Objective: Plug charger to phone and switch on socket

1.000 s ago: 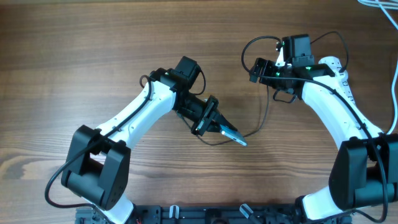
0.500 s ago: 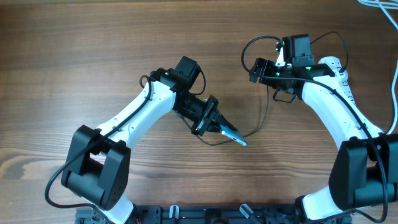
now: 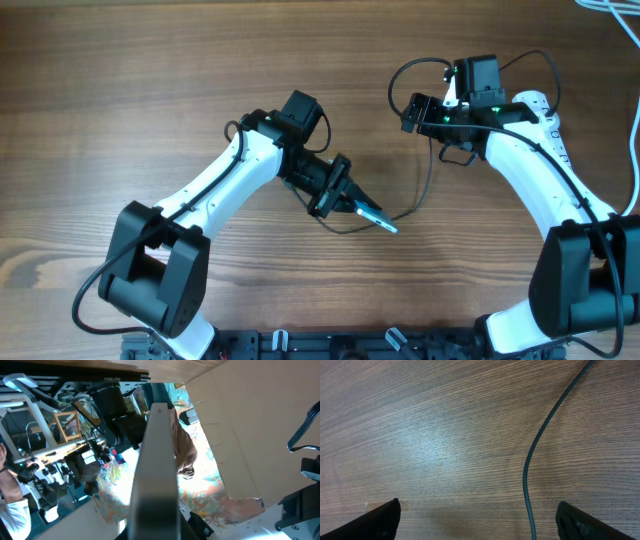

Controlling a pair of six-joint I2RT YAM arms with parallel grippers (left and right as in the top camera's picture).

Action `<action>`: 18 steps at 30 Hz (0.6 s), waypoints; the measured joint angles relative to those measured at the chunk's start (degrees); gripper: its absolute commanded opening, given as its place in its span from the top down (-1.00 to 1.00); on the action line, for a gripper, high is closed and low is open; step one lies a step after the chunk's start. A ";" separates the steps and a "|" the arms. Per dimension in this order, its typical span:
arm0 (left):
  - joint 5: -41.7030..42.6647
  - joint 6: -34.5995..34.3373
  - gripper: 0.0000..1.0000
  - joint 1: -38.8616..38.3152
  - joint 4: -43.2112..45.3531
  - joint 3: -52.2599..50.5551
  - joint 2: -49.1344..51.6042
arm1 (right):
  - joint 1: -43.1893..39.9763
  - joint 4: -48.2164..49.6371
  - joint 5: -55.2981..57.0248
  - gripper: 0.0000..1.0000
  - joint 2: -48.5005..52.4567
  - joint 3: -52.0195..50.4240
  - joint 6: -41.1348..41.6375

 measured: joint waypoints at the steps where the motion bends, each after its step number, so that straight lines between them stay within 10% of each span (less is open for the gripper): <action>1: 0.00 -0.20 0.92 0.00 0.00 0.00 0.00 | 0.00 0.00 0.00 -0.99 0.00 0.00 0.00; 18: 0.00 -0.87 0.92 0.00 0.00 0.00 0.00 | 0.00 0.00 0.00 -0.99 0.00 0.00 0.00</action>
